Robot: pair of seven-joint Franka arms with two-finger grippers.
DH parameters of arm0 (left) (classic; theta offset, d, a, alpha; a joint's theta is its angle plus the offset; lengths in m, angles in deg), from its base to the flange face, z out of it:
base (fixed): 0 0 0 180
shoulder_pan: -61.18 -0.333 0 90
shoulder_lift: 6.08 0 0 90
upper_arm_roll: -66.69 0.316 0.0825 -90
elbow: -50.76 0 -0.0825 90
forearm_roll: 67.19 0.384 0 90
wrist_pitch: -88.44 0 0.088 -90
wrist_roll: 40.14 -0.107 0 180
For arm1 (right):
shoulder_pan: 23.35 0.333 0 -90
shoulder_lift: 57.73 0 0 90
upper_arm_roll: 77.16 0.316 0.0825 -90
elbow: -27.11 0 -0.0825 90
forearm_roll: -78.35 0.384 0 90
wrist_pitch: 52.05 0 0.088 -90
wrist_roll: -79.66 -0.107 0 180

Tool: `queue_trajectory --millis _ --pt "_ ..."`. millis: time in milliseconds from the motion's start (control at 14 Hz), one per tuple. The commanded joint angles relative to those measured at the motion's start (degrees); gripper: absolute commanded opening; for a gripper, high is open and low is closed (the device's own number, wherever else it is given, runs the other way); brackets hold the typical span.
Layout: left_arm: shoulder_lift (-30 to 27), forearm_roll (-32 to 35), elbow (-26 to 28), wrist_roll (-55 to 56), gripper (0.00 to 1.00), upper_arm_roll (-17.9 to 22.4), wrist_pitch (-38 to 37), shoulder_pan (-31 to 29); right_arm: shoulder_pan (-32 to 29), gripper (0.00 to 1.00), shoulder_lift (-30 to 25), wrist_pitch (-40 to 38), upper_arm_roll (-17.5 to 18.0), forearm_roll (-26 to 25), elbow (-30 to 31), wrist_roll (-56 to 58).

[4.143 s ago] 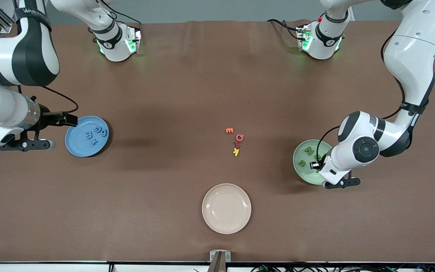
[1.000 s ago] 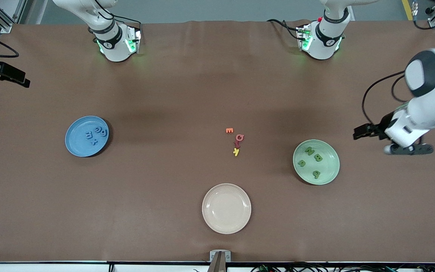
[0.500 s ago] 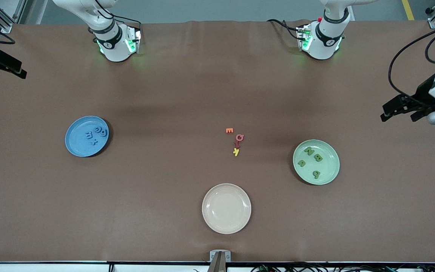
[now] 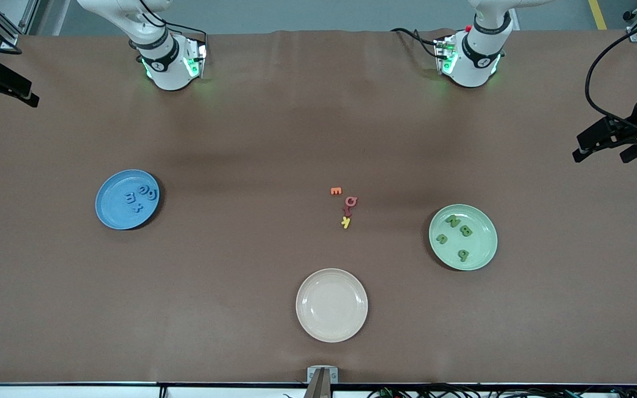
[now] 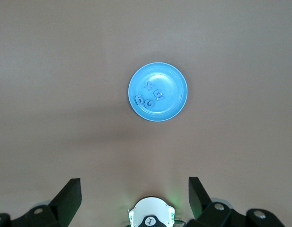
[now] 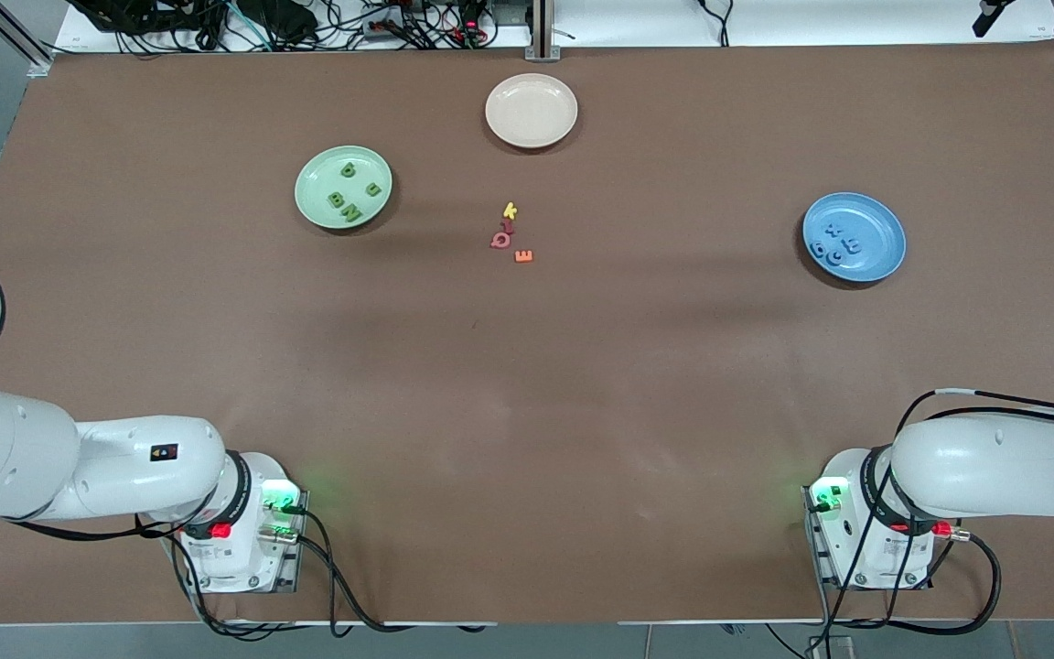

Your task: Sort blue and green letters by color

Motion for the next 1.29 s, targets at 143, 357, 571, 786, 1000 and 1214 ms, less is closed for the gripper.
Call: queue_trajectory --millis 143,357,571,786,1000,1214 --pt "-1.2 0.7 -3.4 -0.3 1.00 7.5 -2.2 6.8 -1.5 1.00 -1.2 1.5 1.1 0.3 2.2 0.1" --pt "0.3 6.3 -6.3 -0.1 1.00 7.5 -2.2 9.1 -1.1 1.00 -1.1 3.6 1.2 0.2 2.5 0.1" --pt "2.0 5.2 -9.2 0.0 1.00 7.3 -2.2 8.7 -1.1 1.00 -1.2 5.6 1.2 0.2 3.2 1.0" --pt "4.3 2.3 -10.4 0.2 1.00 7.5 -2.0 8.2 -1.2 1.00 -1.2 5.9 1.2 0.2 3.4 1.1" --pt "5.2 2.3 -12.0 0.2 1.00 7.5 -2.0 7.9 -0.7 1.00 -1.2 6.7 1.2 0.3 4.1 1.2" --pt "5.2 2.2 -11.6 -0.1 1.00 7.5 -2.1 6.9 -1.1 1.00 -1.1 7.5 1.0 0.6 4.5 4.8"
